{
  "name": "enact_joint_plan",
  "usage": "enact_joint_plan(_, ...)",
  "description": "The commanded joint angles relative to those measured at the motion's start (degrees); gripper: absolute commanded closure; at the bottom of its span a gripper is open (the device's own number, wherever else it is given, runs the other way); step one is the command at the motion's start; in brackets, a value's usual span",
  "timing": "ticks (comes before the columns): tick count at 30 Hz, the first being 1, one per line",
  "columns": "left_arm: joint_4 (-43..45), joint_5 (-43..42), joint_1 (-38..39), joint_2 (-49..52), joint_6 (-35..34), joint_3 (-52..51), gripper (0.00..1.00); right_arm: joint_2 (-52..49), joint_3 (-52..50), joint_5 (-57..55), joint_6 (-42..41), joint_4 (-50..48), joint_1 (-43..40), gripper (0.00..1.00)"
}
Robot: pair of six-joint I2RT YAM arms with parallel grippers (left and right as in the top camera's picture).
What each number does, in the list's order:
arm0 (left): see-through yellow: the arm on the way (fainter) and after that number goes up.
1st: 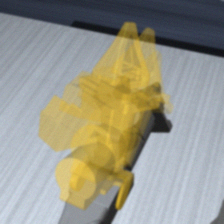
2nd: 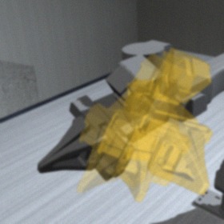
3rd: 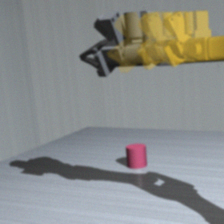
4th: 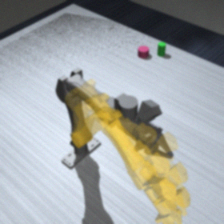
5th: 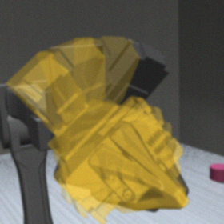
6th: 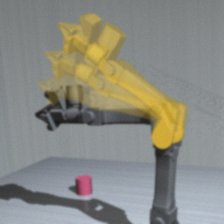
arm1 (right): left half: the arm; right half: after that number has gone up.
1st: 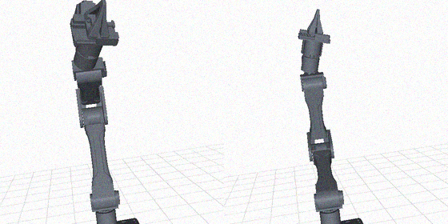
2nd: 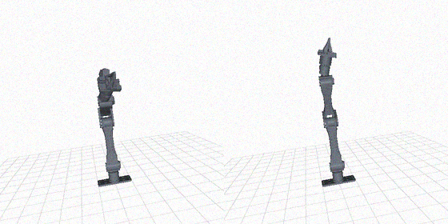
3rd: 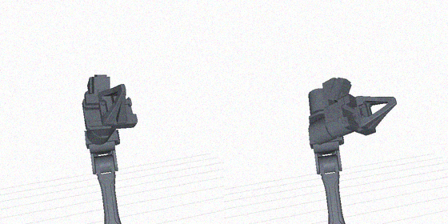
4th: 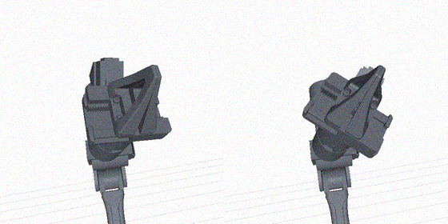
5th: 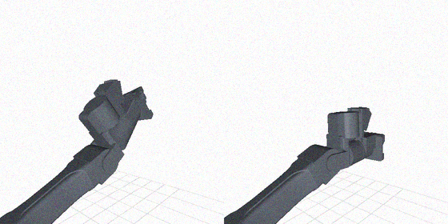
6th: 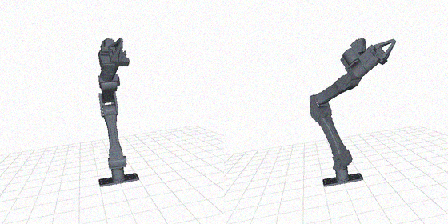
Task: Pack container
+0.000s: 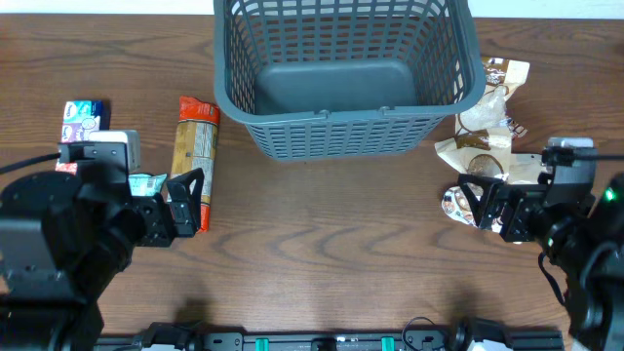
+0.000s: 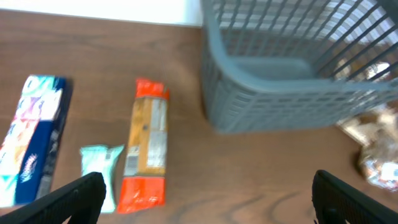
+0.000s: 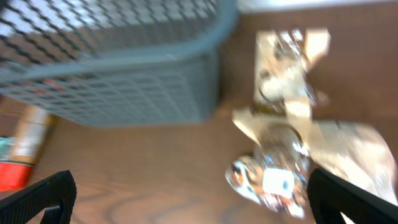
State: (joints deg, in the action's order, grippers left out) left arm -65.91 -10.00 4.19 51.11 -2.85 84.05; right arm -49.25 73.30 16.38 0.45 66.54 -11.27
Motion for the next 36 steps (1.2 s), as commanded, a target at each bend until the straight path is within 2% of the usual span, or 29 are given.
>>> enact_joint_plan(1,-0.8,2.1,-0.2,3.0,1.7,0.7,0.01,-5.7,0.5,-6.4,-2.3,2.6,0.3,0.01)
enact_joint_plan(8,-0.9,2.1,-0.2,9.0,1.7,0.7,0.01,-17.7,1.5,-7.1,-4.7,11.4,-6.1,0.01)
enact_joint_plan(12,-0.7,2.1,-0.2,10.5,1.7,0.7,0.01,-22.6,1.6,-9.3,-1.7,16.5,-13.6,0.01)
enact_joint_plan(16,-0.1,2.1,-0.2,11.0,1.7,0.7,0.01,-25.6,1.6,-9.1,0.1,17.4,-21.0,0.01)
enact_joint_plan(19,0.5,2.1,-0.2,11.0,1.8,0.7,0.01,-27.0,1.6,-9.3,0.0,13.0,-26.0,0.01)
enact_joint_plan(22,0.9,2.1,-0.2,11.0,1.8,0.7,0.01,-27.5,1.6,-6.6,4.1,6.0,-28.7,0.01)
enact_joint_plan(27,0.8,2.1,-0.2,11.0,1.7,0.7,0.01,-27.6,1.6,-0.1,7.8,-9.5,-29.0,0.01)
enact_joint_plan(32,0.8,2.1,-0.2,11.1,1.7,0.7,0.01,-29.8,1.6,3.1,18.1,-23.5,-28.9,0.01)
enact_joint_plan(36,0.5,2.1,-0.2,11.4,1.7,0.7,0.01,-33.8,1.6,0.0,23.7,-25.8,-28.9,0.01)
